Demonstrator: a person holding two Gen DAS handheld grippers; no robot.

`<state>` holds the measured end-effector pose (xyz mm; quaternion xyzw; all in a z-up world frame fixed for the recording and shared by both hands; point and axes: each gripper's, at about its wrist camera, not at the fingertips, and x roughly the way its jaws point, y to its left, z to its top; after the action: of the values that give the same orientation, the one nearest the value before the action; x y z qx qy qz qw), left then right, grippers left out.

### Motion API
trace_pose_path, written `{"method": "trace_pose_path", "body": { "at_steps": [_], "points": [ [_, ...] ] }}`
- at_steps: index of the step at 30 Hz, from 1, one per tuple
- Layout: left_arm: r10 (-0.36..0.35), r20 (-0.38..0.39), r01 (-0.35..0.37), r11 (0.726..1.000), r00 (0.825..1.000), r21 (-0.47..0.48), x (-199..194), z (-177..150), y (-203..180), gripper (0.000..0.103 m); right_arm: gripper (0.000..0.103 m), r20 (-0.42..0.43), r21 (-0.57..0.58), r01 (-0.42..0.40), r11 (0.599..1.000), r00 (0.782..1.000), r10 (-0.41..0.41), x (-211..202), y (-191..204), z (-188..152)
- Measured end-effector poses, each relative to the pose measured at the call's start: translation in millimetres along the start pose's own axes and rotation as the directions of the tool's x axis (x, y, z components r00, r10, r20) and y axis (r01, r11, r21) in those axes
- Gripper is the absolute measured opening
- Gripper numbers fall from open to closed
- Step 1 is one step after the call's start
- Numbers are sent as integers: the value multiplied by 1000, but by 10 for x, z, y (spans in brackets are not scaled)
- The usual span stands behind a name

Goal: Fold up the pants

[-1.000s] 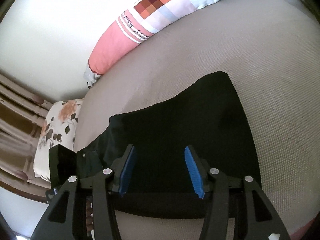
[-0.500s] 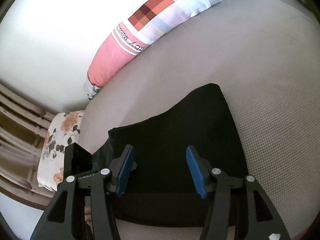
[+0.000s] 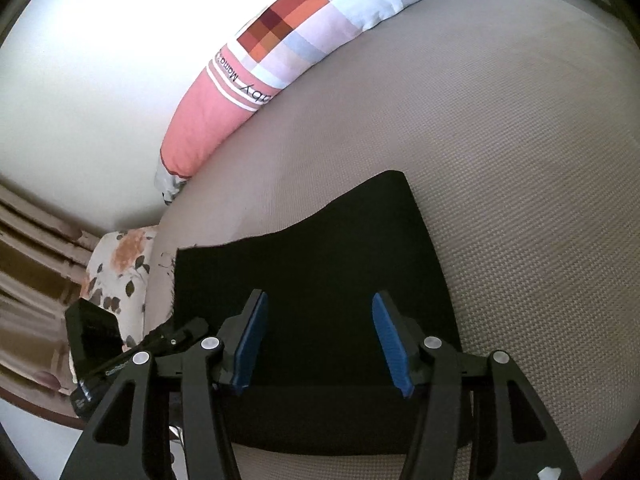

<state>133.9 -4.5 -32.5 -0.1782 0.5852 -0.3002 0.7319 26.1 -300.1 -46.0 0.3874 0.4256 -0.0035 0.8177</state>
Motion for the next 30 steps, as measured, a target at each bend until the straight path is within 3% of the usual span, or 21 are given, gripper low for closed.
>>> {"method": "trace_pose_path", "body": {
  "at_steps": [4,9,12,15,18,23,25,30],
  "points": [
    [59,-51,-60,998,997,-20,136,-103,227,4,53,-24,-40,75,996,997,-76,78,27,-40],
    [68,-55,-70,997,996,-23,149,-116,288,8,52,-85,-66,154,986,984,-159,239,-47,-71],
    [123,-35,-122,992,992,16,106,-139,206,12,51,-103,-80,171,982,979,-179,283,-62,-82],
    [244,21,-245,964,969,105,4,-248,48,19,51,-122,-97,173,980,975,-184,270,-32,-97],
    [292,36,-293,937,956,189,-82,-415,-28,26,51,-166,-109,152,982,972,-169,242,-1,-163],
    [340,0,-328,909,941,258,-112,-705,-36,30,51,-237,-150,174,973,949,-206,236,99,-313],
    [349,19,-340,898,937,279,-158,-803,-35,30,51,-257,-179,178,968,941,-221,231,143,-401],
    [343,36,-340,905,939,255,-178,-834,-6,30,52,-268,-219,193,956,930,-250,260,208,-569]
  ]
}}
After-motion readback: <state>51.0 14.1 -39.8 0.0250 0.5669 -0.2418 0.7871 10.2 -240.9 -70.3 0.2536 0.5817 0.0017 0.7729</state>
